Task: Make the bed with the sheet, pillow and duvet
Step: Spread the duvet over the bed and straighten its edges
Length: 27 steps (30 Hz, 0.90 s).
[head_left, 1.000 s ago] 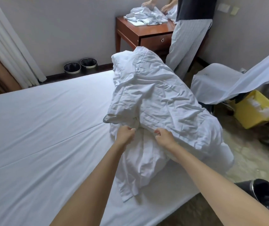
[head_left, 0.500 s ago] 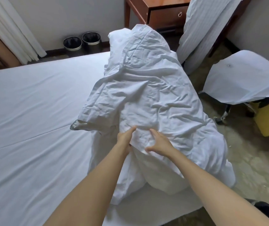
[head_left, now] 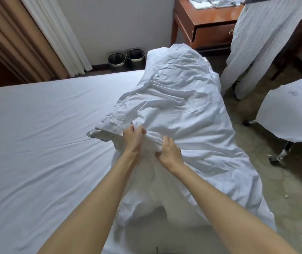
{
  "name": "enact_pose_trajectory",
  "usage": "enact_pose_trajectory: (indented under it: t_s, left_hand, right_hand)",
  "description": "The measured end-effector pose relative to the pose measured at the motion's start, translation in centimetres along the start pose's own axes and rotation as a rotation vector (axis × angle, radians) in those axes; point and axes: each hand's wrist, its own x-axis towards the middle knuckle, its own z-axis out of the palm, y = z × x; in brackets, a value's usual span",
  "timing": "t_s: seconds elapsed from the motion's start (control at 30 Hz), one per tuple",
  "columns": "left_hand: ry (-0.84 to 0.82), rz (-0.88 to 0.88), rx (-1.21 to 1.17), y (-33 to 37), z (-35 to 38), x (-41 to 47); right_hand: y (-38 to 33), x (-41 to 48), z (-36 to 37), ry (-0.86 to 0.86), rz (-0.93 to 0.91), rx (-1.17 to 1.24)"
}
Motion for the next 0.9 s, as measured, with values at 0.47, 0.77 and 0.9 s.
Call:
enact_pose_trajectory:
  t_s: [0.47,0.77,0.9]
  left_hand:
    - [-0.355,-0.643,-0.259,-0.4,-10.2,-2.2]
    - [0.159,-0.122,-0.178,5.9,-20.5,1.3]
    - [0.248,-0.116,-0.208,6.1,-29.8,4.3]
  right_hand:
    - [-10.8,-4.7,-2.3,0.027,-0.306,-0.034]
    - [-22.0,-6.4,2.1,0.160,-0.318,0.115]
    - [-30.9,-7.0,6.4,0.094,-0.384,0.171]
